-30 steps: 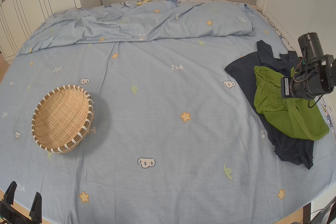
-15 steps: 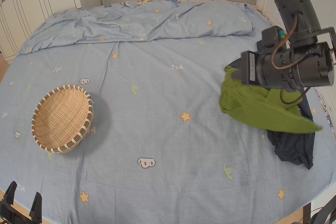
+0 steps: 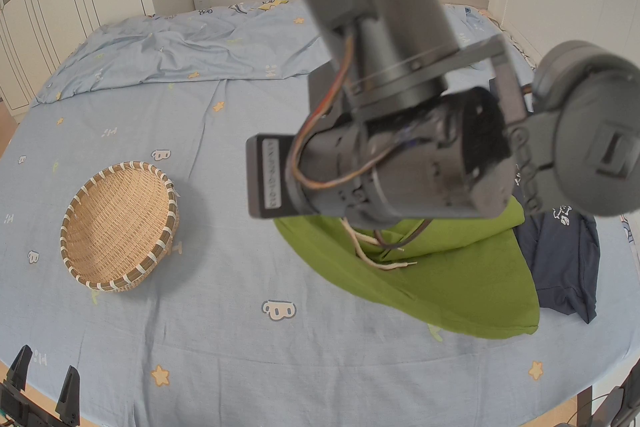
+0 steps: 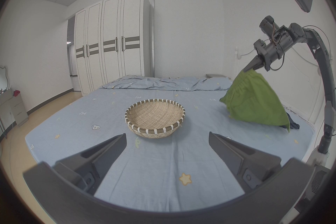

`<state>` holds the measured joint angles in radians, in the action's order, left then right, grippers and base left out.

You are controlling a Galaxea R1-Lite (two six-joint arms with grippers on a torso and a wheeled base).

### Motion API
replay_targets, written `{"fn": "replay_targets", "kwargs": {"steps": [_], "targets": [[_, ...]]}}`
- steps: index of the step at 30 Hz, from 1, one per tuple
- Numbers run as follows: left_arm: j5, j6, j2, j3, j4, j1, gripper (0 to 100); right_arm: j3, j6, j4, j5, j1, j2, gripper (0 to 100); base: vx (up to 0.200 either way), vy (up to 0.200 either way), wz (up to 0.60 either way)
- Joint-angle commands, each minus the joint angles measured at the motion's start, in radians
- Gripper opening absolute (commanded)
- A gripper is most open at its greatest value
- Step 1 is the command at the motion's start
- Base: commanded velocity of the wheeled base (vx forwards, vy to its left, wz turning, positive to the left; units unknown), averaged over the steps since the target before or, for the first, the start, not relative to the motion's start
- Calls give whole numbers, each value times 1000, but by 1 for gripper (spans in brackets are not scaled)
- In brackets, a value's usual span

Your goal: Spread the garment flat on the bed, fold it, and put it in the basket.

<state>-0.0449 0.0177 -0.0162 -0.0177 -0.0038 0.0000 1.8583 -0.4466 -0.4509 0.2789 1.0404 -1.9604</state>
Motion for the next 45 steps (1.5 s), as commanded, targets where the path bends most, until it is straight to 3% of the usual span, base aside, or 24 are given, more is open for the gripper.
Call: {"fn": "replay_targets", "kwargs": {"steps": [1,2,17,19,21,22,26,27,28,32,38,45], "targets": [[-1,1,10,18,-1,0,100,12,-6,-3,-3,18,-87,0,0,0,0],[-1,1,12,18,-1,0,100,12,-6,1,-3,18,-95,100,0,0,0],[-1,1,10,18,-1,0,100,-70,-6,-8,-1,23,-94,100,0,0,0],[-1,1,12,18,-1,0,100,-195,-3,-15,-14,-66,71,100,0,0,0],[-1,1,12,18,-1,0,100,-195,-3,-15,-14,-66,71,100,0,0,0],[-1,1,10,18,-1,0,100,-386,8,3,-37,-194,227,100,0,0,0],[-1,1,10,18,-1,0,100,-625,0,40,-99,-388,423,100,0,0,0],[-1,1,12,18,-1,0,100,-643,0,47,-106,-402,437,100,0,0,0],[0,1,10,18,-1,0,100,-749,-3,87,-149,-488,512,100,0,0,0],[-3,-5,10,18,-2,2,100,-1008,-3,224,-261,-651,683,100,0,0,0],[-4,-5,12,18,1,2,100,-1349,-4,388,-333,-755,841,100,0,0,0],[2,-5,12,18,1,2,100,-1645,-69,541,-417,-800,940,100,0,0,0]]}}
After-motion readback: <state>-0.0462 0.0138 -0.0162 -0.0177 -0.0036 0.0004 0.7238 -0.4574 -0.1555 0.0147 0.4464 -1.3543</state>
